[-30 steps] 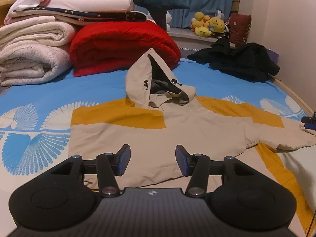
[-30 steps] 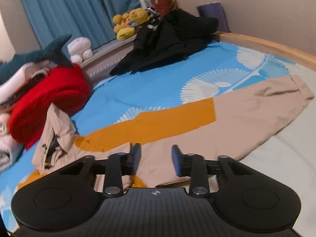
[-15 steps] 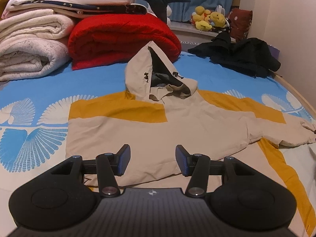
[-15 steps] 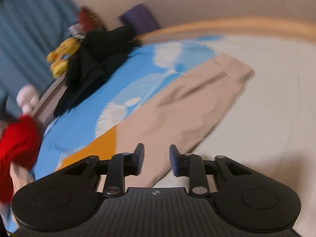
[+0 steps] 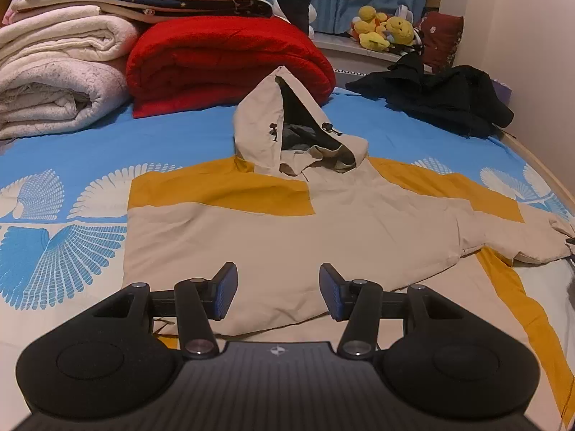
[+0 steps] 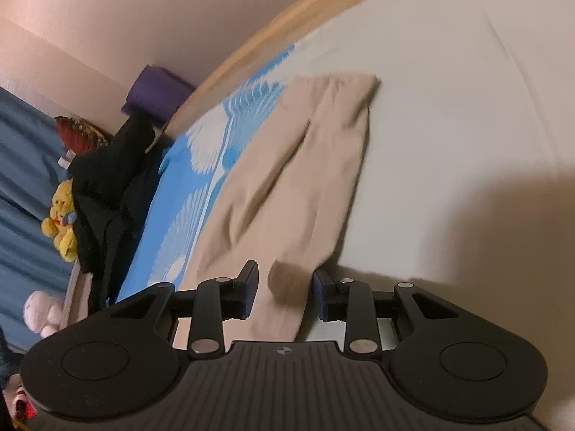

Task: Fold large clothes

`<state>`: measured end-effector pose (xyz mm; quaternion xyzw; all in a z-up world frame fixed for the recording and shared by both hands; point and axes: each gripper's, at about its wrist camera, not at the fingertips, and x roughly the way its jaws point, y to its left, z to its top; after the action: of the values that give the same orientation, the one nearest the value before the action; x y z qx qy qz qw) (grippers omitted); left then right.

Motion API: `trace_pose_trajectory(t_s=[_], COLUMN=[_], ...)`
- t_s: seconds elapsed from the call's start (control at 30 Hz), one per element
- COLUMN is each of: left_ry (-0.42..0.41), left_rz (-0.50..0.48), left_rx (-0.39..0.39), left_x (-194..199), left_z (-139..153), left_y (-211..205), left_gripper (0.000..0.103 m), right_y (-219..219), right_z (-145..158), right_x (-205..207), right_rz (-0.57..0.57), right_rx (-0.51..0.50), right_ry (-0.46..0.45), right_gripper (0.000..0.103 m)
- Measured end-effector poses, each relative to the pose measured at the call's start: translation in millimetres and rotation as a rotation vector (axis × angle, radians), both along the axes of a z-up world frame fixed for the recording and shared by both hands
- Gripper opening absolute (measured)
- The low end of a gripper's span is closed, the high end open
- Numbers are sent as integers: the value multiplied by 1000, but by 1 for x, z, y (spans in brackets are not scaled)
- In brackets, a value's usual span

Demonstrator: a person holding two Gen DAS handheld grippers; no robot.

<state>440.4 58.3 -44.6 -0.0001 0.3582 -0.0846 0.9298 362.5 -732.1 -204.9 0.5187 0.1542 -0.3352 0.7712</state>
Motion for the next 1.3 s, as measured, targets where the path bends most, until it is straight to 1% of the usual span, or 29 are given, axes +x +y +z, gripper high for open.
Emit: trace_pose_trajectory(t_s=[0.13,0.17,0.2,0.27,0.3,0.37,0.4,0.47,0.5,0.53,0.57,0.63,0.67,0.7,0.73,0.77,0.8,0.83,0.9,0.93,0.97,1.03,1.07,1.1,1.13,1.17,1.2,1.27,1.3], left_ry=[-6,-7,-8,-13,-15,-20,-24,-29,-32,-35,-39,-45,-46,-47,-47,-45,-40,-34,-19,-10,-5,7,14,21,26,33,45,62,71], left_rz=[-1,5,12,31,40,60,70,86,95,103,112,134,146,158,168,181,195,209,233,242,249,261,263,267,270,273,271,270,274], left_rx=[6,-1,-7,-21,-27,-44,-55,-74,-83,-92,-102,-119,-125,-135,-145,-157,-167,-176,-200,-211,-221,-242,-251,-261,-271,-286,-301,-317,-320], left_x=[2,2,3,4,4,4,4,4,4,4,4,4,5,6,6,7,8,8,8,9,9,10,11,11,12,13,14,17,19], left_z=[2,4,5,9,11,17,19,25,28,31,33,38,40,42,44,45,46,46,45,44,44,41,39,36,33,29,24,12,6], left_y=[4,7,9,16,20,27,31,40,44,49,54,66,72,78,84,90,96,101,112,116,120,126,128,131,132,133,134,134,133], left_gripper=[56,56,56,56,56,56,56,56,56,56,56,56,56,56,56,56,56,56,56,56,56,54,54,50,38,31,20,19,19], right_y=[-11,-10,-8,6,20,52,75,139,172,211,248,326,359,389,418,445,465,485,504,508,505,493,489,485,480,475,470,463,460], right_z=[15,22,31,58,76,110,128,168,184,200,215,236,241,244,243,239,236,233,234,237,239,242,243,243,239,235,228,207,195], right_x=[17,21,26,43,54,75,84,104,109,112,112,107,105,104,102,100,98,89,66,54,44,34,25,20,15,11,9,8,11], right_rz=[-11,-7,-4,19,43,94,138,278,349,438,521,697,789,887,995,1118,1220,1304,1372,1371,1339,1282,1243,1196,1155,1128,1104,1076,1059], right_rx=[-59,-87,-128,-263,-351,-515,-589,-742,-795,-830,-844,-848,-820,-769,-692,-600,-532,-482,-463,-467,-459,-404,-393,-396,-397,-396,-392,-383,-378], right_ry=[83,106,133,203,231,260,250,195,157,94,26,-96,-146,-188,-224,-237,-225,-218,-213,-191,-171,-152,-143,-130,-123,-117,-113,-98,-68], right_gripper=[32,21,16,11,9,6,4,3,3,3,3,4,4,9,12,27,31,32,34,34,35,38,38,39,41,41,41,41,41])
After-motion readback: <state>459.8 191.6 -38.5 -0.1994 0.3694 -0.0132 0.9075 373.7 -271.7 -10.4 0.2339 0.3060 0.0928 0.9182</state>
